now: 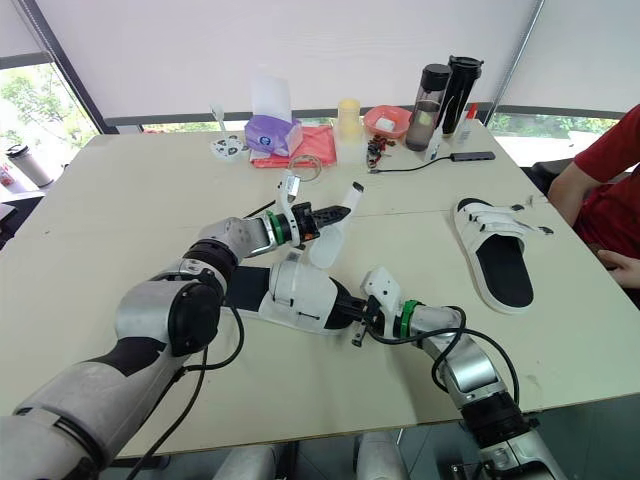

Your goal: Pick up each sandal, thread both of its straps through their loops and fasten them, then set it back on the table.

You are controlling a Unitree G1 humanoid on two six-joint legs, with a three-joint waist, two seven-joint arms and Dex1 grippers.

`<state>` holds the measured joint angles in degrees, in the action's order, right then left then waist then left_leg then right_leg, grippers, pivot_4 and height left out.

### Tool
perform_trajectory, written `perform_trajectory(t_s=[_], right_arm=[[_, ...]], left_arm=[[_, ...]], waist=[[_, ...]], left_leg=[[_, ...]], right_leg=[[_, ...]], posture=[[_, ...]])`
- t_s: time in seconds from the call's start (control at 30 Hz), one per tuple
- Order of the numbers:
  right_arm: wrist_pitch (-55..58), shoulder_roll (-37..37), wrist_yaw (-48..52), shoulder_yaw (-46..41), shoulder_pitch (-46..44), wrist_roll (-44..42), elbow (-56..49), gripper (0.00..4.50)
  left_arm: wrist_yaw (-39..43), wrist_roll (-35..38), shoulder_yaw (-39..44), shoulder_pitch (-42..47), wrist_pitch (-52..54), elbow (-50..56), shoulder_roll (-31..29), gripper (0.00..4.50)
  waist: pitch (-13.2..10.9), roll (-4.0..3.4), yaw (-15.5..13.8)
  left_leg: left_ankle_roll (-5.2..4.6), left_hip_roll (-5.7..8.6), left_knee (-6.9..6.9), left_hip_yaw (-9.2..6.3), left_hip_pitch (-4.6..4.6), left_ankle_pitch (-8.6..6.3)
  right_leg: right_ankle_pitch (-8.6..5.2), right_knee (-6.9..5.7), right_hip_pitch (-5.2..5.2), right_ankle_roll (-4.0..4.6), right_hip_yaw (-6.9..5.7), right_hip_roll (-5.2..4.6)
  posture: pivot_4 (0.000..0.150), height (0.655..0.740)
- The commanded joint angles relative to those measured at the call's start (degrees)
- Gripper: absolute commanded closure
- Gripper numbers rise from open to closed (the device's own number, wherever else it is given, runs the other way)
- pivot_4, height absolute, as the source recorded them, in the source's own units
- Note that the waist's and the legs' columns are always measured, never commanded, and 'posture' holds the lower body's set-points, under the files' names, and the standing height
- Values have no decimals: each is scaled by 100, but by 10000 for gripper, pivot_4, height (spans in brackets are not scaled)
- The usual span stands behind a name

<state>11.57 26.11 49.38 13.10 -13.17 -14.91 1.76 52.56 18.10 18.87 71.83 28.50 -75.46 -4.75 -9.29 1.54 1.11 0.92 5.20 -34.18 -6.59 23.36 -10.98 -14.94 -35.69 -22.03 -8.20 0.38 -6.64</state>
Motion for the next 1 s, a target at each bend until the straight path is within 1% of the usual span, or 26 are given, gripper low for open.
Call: perform_trajectory(t_s=[0.03, 0.1, 0.23, 0.27, 0.33, 0.4, 0.43, 0.5, 0.53, 0.6, 0.7, 0.8, 0.87, 0.93, 1.0], right_arm=[[271, 32, -195, 196, 199, 437, 546, 45000], [265, 43, -192, 189, 211, 443, 543, 45000], [238, 62, -180, 180, 246, 449, 548, 45000], [224, 60, -176, 184, 235, 458, 573, 45000], [190, 60, -166, 195, 207, 474, 627, 45000], [147, 59, -144, 224, 168, 493, 687, 45000], [128, 60, -135, 232, 157, 500, 708, 45000], [101, 66, -114, 231, 138, 504, 743, 45000], [86, 74, -92, 235, 129, 516, 760, 45000], [58, 87, -61, 233, 120, 530, 797, 45000], [38, 93, -41, 227, 117, 544, 817, 45000], [22, 105, -16, 220, 119, 552, 834, 45000], [19, 116, -5, 218, 113, 556, 848, 45000], [17, 122, 1, 214, 108, 559, 858, 45000], [11, 131, 11, 206, 102, 561, 871, 45000]], left_arm=[[562, -291, -338, 258, -759, 348, -98, 44643], [994, -521, -658, 198, -1353, 625, -151, 44643], [1941, -823, -1281, -212, -2202, 1337, -311, 44643], [2212, -1144, -1707, -706, -3212, 1875, -471, 44643], [2520, -1495, -2224, -1409, -4705, 2605, -676, 44643], [2517, -1647, -2472, -1856, -5975, 2959, -842, 44643], [2498, -1682, -2553, -1975, -6393, 3019, -900, 44643], [2284, -1823, -2672, -2135, -7559, 2946, -1026, 44643], [2053, -1869, -2640, -2169, -8195, 2859, -1053, 44643], [1629, -2032, -2661, -2157, -9265, 2643, -1132, 44643], [922, -2286, -2564, -2045, -10475, 2312, -1228, 44643], [468, -2753, -2538, -2000, -11783, 1988, -1430, 44643], [81, -3308, -2588, -2215, -12075, 2478, -1664, 44643], [-380, -3879, -2700, -2367, -12100, 2887, -1879, 44643], [-1226, -4903, -2714, -2456, -12100, 3316, -2115, 44643]], waist=[[0, 0, -1], [0, 1, -4], [1, -2, -8], [5, -9, 3], [14, -23, 8], [15, -26, -16], [14, -23, -32], [13, -20, -55], [17, -18, -56], [32, -25, -53], [37, -26, -47], [37, -26, -40], [37, -26, -45], [37, -28, -38], [38, -28, -48]], left_leg=[[1, 0, 0, 0, 0, 1], [7, 0, 0, 1, 1, 4], [12, -1, 0, 3, 2, 6], [12, -1, 0, 3, 1, 6], [12, -4, 4, 11, -2, 6], [12, -4, 14, 19, -4, 6], [12, -5, 14, 18, -3, 6], [12, -5, 6, 16, -1, 7], [12, -5, 1, 14, 0, 6], [13, -5, 1, 13, -5, 6], [11, -4, 1, 12, -8, 7], [-1, -4, 2, 12, -6, 14], [-2, -4, 2, 12, -6, 15], [-2, -4, 2, 13, -6, 15], [-2, -4, 2, 12, -8, 15]], right_leg=[[0, -1, -2, 1, 0, 0], [13, -4, -3, 22, 0, 0], [14, -5, -4, 24, 3, 0], [14, -5, -5, 25, 3, 0], [15, -3, -4, 28, 14, -2], [15, -1, -14, 31, 28, -2], [15, -2, -15, 32, 30, -2], [20, -1, -16, 42, 29, -1], [13, 2, -17, 62, 29, -1], [15, 19, -4, 72, 29, -2], [14, 22, 8, 70, 28, -2], [23, 21, 0, 52, 28, 3], [25, 20, -9, 49, 27, 6], [25, 20, -9, 49, 27, 6], [24, 19, -11, 47, 27, 7]], posture=[[1500, 7400], [1500, 7400], [1500, 7400], [1500, 7400], [1500, 7400], [1500, 7400], [1500, 7400], [1500, 7400], [1500, 7400], [1500, 7400], [1500, 7400], [1500, 7400], [1500, 7400], [1500, 7400], [1500, 7400]])
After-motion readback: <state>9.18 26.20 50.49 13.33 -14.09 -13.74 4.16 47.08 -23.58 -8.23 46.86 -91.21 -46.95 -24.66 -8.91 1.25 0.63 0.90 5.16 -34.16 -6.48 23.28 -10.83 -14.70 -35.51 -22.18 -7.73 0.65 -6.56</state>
